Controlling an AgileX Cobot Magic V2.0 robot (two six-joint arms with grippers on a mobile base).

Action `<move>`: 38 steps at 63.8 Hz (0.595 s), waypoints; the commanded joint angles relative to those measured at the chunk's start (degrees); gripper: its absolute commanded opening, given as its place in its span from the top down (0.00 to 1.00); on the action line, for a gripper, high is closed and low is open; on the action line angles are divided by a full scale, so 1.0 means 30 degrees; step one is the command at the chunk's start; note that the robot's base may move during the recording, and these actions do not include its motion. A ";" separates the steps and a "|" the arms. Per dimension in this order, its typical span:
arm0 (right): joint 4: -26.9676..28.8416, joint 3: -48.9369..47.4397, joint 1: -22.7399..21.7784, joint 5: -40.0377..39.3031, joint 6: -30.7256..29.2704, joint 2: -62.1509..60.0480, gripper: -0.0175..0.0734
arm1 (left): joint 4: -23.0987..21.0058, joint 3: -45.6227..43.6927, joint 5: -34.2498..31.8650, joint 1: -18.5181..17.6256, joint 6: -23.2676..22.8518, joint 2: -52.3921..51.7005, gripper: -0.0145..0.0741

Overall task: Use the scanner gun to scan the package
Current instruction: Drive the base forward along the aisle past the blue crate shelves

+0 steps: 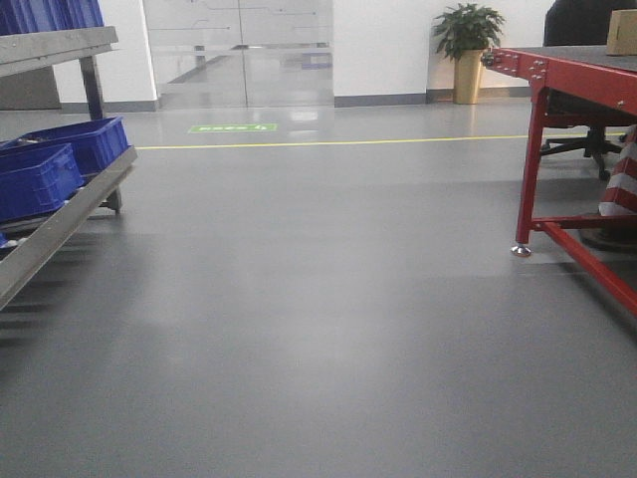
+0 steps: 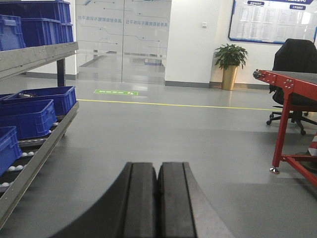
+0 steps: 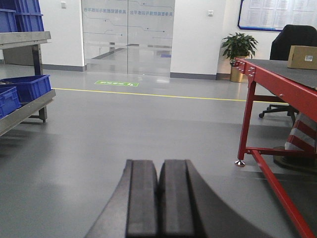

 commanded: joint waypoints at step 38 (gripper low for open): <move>0.0032 -0.0056 -0.0013 -0.0459 -0.0003 -0.0023 0.99 | 0.0065 -0.0104 -0.0312 -0.0063 0.0018 -0.0063 0.96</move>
